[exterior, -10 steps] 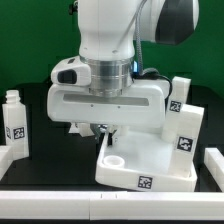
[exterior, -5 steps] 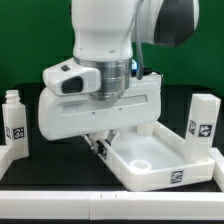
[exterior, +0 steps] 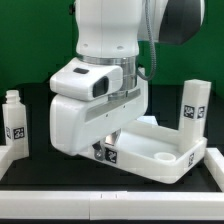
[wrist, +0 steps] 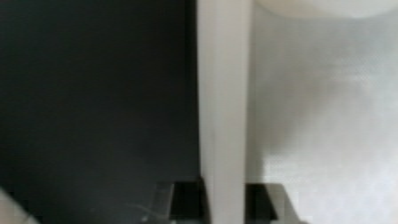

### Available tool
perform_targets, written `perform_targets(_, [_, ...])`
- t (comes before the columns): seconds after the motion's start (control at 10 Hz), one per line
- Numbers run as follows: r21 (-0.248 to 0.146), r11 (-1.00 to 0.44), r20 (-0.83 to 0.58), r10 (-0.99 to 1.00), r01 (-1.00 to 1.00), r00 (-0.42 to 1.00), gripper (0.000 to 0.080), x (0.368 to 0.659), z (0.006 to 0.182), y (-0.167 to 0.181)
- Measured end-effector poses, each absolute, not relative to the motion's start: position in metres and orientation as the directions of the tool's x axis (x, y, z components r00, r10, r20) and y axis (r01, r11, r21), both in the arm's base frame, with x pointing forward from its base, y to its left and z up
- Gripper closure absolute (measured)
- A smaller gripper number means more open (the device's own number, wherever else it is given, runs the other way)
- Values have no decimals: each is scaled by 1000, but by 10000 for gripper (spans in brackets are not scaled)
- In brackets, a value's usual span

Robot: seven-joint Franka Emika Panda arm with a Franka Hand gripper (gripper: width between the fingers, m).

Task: Assemble desk

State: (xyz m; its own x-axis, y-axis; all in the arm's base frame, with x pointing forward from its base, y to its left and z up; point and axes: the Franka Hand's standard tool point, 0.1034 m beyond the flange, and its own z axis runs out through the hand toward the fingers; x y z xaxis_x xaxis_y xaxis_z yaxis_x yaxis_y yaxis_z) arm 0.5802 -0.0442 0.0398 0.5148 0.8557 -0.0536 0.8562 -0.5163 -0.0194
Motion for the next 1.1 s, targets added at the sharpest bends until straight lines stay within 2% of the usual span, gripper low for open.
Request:
perform_targets(0.4, [-28, -338, -93, 938, 941, 334, 739, 577, 38, -55])
perform_targets(0.5, [-37, -227, -85, 971, 973, 223, 739, 590, 41, -47])
perform_targets(0.6, [-16, -139, -62, 988, 990, 138, 739, 613, 41, -34])
perform_targets(0.7, [5, -130, -50, 990, 991, 131, 739, 620, 37, -29])
perform_targets(0.9, [-11, 9, -80, 997, 1000, -10, 739, 617, 35, -38])
perform_targets(1.1, [-13, 11, -86, 996, 1000, -12, 739, 616, 35, -41])
